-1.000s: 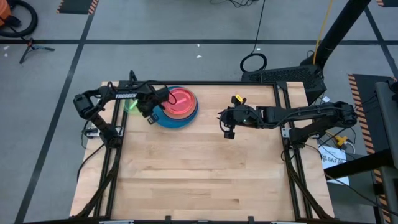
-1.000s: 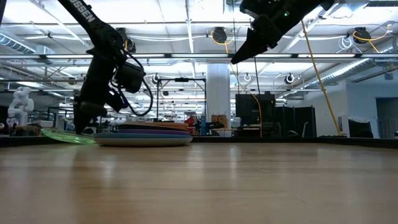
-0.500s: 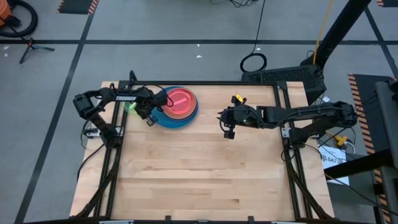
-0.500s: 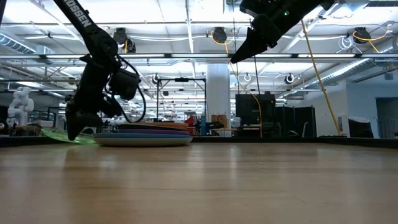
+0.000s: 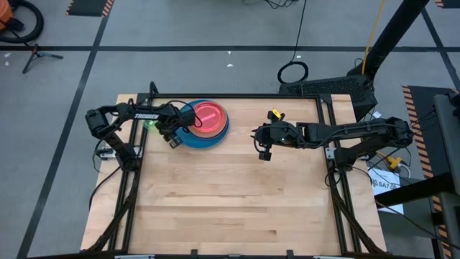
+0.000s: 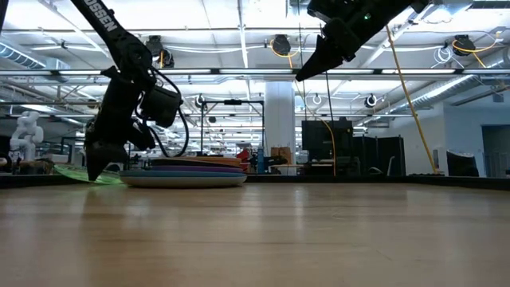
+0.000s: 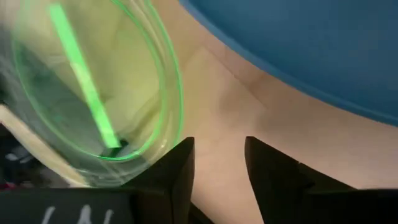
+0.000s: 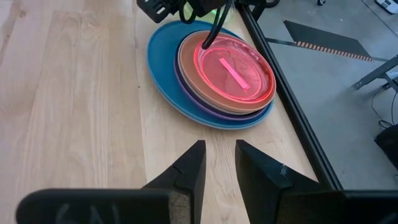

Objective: Stack plastic plates
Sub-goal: Stack the green plate on the pink plate

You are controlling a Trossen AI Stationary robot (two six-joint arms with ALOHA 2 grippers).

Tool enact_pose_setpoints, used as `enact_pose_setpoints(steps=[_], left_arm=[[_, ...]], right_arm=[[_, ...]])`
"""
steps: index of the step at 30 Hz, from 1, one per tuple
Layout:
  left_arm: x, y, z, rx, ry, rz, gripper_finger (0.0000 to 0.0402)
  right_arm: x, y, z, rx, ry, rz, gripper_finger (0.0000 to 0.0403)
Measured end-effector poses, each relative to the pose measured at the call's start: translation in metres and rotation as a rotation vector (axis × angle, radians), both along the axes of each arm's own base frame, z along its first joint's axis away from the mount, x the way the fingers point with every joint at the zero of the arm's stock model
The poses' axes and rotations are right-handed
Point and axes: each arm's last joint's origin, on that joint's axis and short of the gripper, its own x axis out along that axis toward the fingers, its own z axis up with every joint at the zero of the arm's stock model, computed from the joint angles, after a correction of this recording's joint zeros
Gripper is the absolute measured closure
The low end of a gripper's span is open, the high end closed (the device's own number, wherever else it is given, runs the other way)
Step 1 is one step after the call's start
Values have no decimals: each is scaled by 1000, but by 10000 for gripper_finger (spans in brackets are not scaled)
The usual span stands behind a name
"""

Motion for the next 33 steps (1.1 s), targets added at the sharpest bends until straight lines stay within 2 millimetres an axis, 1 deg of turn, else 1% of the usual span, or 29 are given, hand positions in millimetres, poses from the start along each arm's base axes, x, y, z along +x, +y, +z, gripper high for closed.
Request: enact_pose_setpoints(steps=[3,6,8,11,16,22,27,33], left_arm=[[0,1,1,85,56,-49,252],[-3,7,3,175,119,-67,252],[-6,11,2,159,112,-53,252],[-7,18,0,105,45,-29,252],[-11,21,-5,86,13,-8,252],[-14,18,-6,72,35,9,252],[-10,10,-6,56,46,-41,252],[-6,6,-7,16,14,-64,252]], right_arm=[[0,0,0,-1,0,0,324],[0,0,0,-2,0,2,324],[0,0,0,-2,0,2,324],[0,0,0,-2,0,2,324],[0,0,0,-1,-1,1,324],[0,0,0,-2,-1,2,324],[3,0,2,-8,-35,6,324],[6,-2,-2,-27,-13,13,324]])
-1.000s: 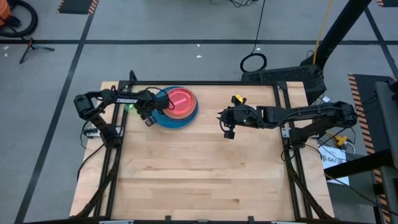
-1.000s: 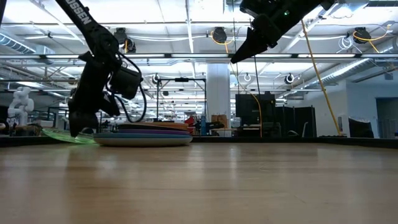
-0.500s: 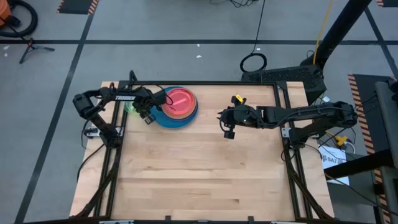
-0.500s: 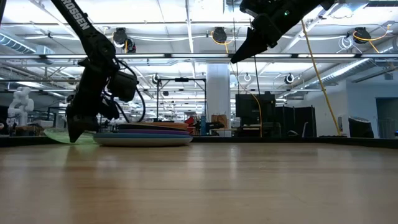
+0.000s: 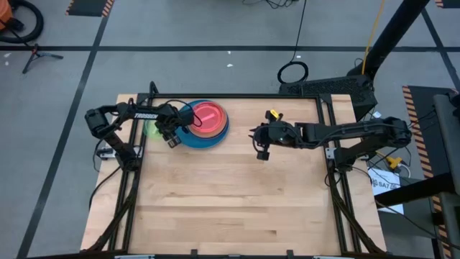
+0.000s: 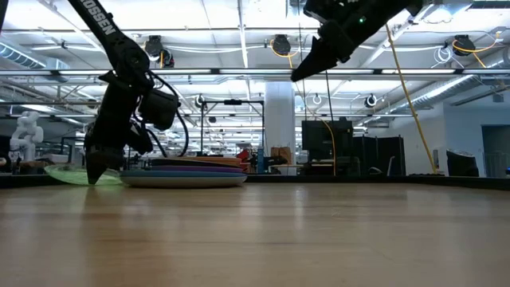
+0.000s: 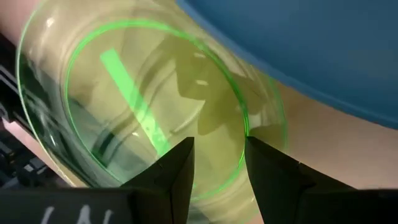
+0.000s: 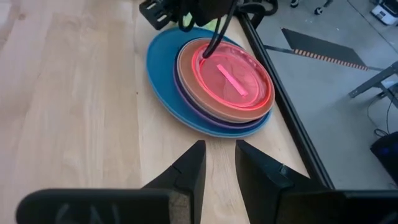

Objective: Stack plastic plates
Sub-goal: Stack the green plate on the pink plate

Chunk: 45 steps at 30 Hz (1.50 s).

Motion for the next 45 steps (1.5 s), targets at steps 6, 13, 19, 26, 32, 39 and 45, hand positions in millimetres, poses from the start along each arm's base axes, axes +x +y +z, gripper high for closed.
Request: enact_pose_setpoints(steps=[6,13,19,26,32,39,45], left_arm=[[0,-7,3,-28,44,-13,252],[4,-13,9,-27,69,-4,252],[10,-23,8,-51,50,-30,252],[15,-35,8,-106,27,-52,252],[16,-38,8,-97,35,-59,252],[10,-44,12,-38,138,-36,252],[12,-54,14,-18,167,-55,252]], right_arm=[[4,-5,0,1,-31,-19,324],[9,-7,-8,-22,2,-9,324],[9,-13,-8,-14,-3,-37,324],[8,-13,-8,-11,0,-40,324],[8,-13,-8,-11,0,-40,324],[8,-13,-8,-12,0,-39,324],[8,-13,-8,-13,1,-38,324]])
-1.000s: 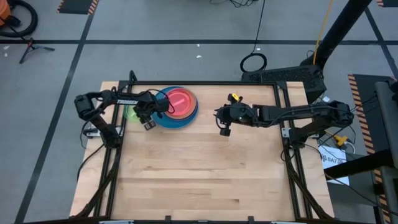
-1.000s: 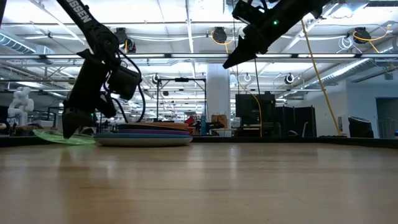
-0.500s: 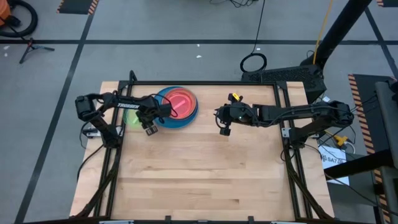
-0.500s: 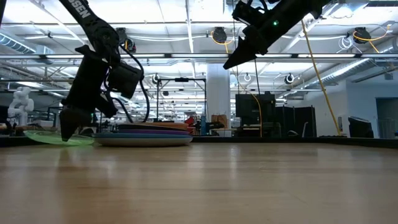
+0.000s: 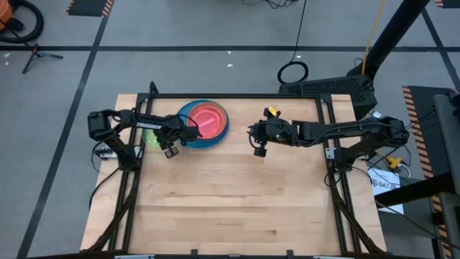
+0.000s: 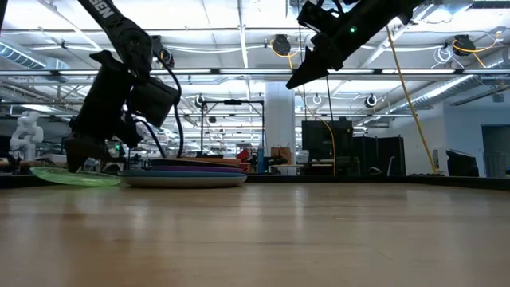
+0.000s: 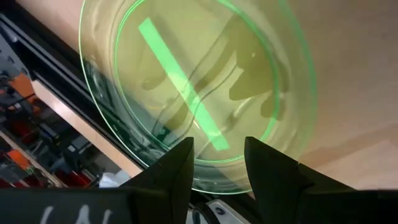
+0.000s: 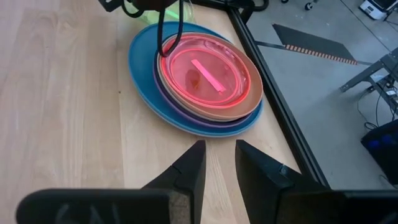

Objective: Stack plastic plates
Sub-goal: Stack the green plate on the pink plate

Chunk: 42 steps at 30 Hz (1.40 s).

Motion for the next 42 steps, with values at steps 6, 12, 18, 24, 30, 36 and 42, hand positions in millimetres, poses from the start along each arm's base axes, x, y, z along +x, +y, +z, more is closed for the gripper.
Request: enact_pose_setpoints(steps=[6,12,18,24,30,36,42], left_arm=[[3,-3,2,52,1,-12,252],[15,4,16,164,-25,-37,252],[25,7,41,189,-62,-78,252],[17,-17,58,-3,-223,-68,252],[5,-46,56,-44,-270,-106,252],[1,-52,29,-4,-312,-29,252],[-7,-52,9,23,-326,-20,252]], right_arm=[[0,0,0,0,1,0,324],[0,0,0,-1,1,0,324],[0,0,0,-1,1,0,324],[-1,0,-1,1,20,0,324],[-1,0,-2,9,20,-5,324],[-1,0,-2,10,16,-6,324],[-1,0,-1,18,10,-12,324]])
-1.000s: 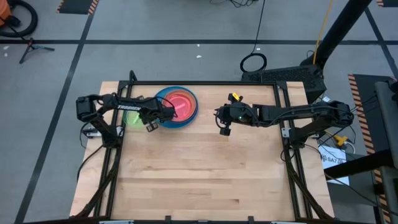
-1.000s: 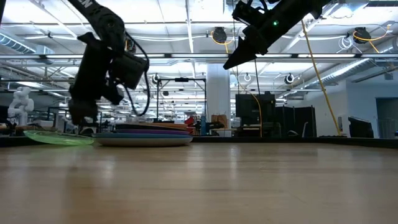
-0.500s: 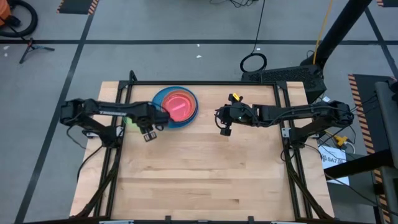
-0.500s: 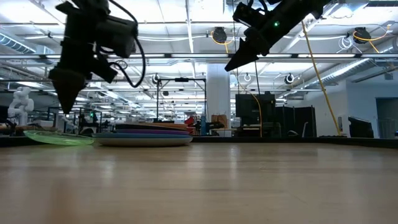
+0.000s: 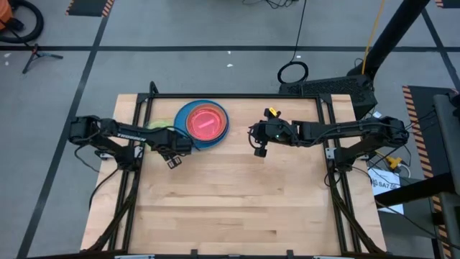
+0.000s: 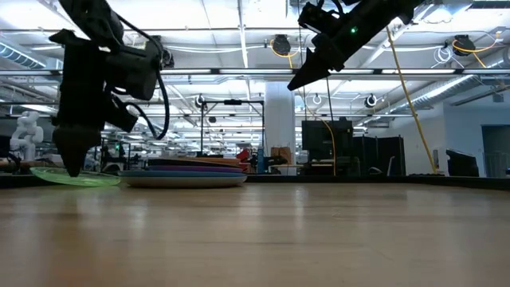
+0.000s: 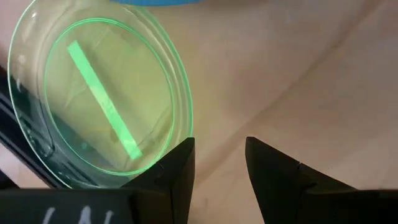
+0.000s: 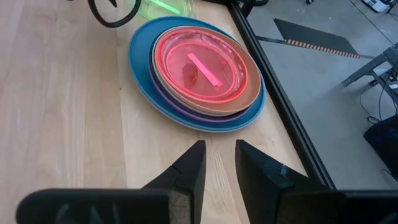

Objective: Stack plastic plates
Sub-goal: Stack the green plate on the pink plate

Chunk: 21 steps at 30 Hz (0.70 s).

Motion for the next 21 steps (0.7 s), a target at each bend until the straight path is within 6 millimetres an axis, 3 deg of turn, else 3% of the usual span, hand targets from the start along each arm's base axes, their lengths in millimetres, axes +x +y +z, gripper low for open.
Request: enact_pose_setpoints(steps=[21], left_arm=[[-9,12,-17,99,-32,96,252]], right_arm=[[0,0,0,10,-9,-8,324]])
